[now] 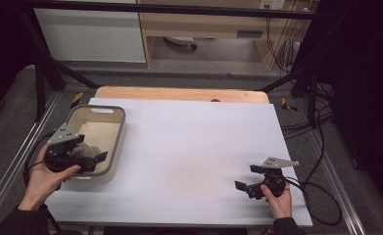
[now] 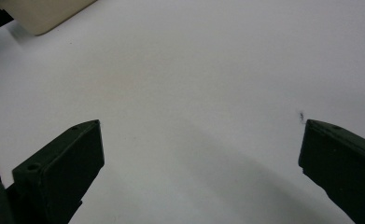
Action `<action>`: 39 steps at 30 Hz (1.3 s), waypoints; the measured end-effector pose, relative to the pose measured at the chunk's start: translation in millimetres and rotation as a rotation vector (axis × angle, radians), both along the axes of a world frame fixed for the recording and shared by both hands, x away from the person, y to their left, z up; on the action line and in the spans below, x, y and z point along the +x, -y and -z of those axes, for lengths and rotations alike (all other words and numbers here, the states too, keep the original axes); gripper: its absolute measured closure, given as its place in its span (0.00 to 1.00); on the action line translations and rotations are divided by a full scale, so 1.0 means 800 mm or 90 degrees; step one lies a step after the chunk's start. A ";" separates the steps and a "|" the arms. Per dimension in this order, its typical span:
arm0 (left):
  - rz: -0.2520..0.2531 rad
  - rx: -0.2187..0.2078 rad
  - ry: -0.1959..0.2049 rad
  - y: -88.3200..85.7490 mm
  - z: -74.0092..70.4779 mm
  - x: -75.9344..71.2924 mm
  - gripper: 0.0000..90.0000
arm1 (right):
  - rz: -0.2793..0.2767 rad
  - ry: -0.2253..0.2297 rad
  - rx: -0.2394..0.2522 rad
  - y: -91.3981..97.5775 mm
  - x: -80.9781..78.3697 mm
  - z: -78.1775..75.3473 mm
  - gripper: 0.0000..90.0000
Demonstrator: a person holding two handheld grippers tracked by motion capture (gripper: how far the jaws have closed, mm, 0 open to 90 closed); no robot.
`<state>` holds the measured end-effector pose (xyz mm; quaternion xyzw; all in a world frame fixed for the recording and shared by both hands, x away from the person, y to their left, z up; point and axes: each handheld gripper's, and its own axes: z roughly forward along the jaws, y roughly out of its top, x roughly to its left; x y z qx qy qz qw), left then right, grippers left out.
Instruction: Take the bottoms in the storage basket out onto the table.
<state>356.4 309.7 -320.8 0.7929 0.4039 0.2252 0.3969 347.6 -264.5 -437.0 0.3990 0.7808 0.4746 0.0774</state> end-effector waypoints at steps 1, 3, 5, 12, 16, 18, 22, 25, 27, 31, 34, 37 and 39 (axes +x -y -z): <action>-0.003 -0.001 0.000 -0.002 -0.001 0.001 0.01 | 0.001 -0.001 0.002 0.000 0.000 0.000 0.01; -0.011 0.000 0.000 -0.007 -0.003 0.002 0.01 | 0.001 -0.001 0.002 0.000 0.000 0.000 0.01; -0.018 -0.001 -0.001 -0.012 -0.004 0.003 0.00 | 0.000 0.000 0.001 0.000 0.000 0.000 0.01; -0.043 0.016 -0.011 -0.027 -0.006 0.010 0.00 | 0.000 0.000 0.001 0.000 0.000 0.000 0.01; -0.060 0.030 -0.019 -0.035 0.000 0.014 0.00 | 0.000 0.000 0.000 0.000 0.000 0.000 0.01; -0.068 0.037 -0.023 -0.040 0.003 0.017 0.00 | -0.001 -0.002 -0.001 0.000 0.000 0.000 0.01; -0.087 0.035 -0.033 -0.051 0.012 0.021 0.00 | -0.003 -0.001 -0.002 0.000 0.000 0.000 0.01; -0.099 0.042 -0.040 -0.060 0.018 0.024 0.00 | -0.002 -0.002 0.000 0.000 0.000 0.000 0.01; -0.105 0.048 -0.043 -0.065 0.023 0.026 0.00 | -0.002 -0.003 -0.001 0.000 0.000 0.000 0.01; -0.116 0.057 -0.056 -0.073 0.032 0.031 0.01 | -0.003 -0.003 -0.004 -0.001 0.000 0.001 0.01; -0.119 0.063 -0.061 -0.075 0.038 0.034 0.01 | -0.002 -0.003 -0.004 0.000 0.000 0.001 0.01; -0.126 0.072 -0.065 -0.076 0.043 0.035 0.01 | -0.002 -0.004 -0.004 0.000 0.000 0.001 0.01; -0.121 0.073 -0.066 -0.075 0.046 0.035 0.01 | -0.003 -0.004 -0.005 0.000 0.000 0.001 0.01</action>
